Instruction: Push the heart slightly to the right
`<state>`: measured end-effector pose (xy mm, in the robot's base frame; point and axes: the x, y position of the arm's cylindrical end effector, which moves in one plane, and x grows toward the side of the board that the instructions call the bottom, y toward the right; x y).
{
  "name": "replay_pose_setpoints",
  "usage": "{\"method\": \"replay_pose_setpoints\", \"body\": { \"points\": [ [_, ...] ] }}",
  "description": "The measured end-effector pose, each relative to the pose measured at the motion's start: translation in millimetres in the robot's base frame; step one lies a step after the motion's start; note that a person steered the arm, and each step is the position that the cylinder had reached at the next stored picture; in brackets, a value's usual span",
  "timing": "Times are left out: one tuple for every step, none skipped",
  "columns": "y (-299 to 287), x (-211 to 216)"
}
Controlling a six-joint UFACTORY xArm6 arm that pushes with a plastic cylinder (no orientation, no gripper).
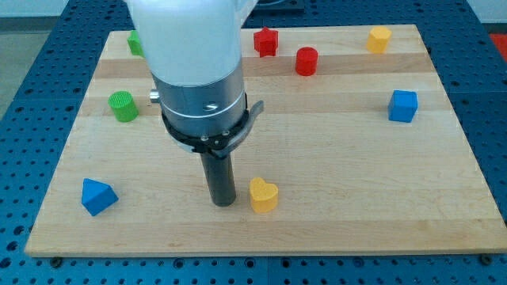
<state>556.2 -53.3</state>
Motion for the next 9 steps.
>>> {"method": "replay_pose_setpoints", "body": {
  "points": [
    [9.7, 0.0],
    [12.3, 0.0],
    [14.2, 0.0],
    [16.1, 0.0],
    [21.8, 0.0],
    [23.9, 0.0],
    [23.9, -8.9],
    [23.9, -41.8],
    [23.9, -74.2]
  ]
}}
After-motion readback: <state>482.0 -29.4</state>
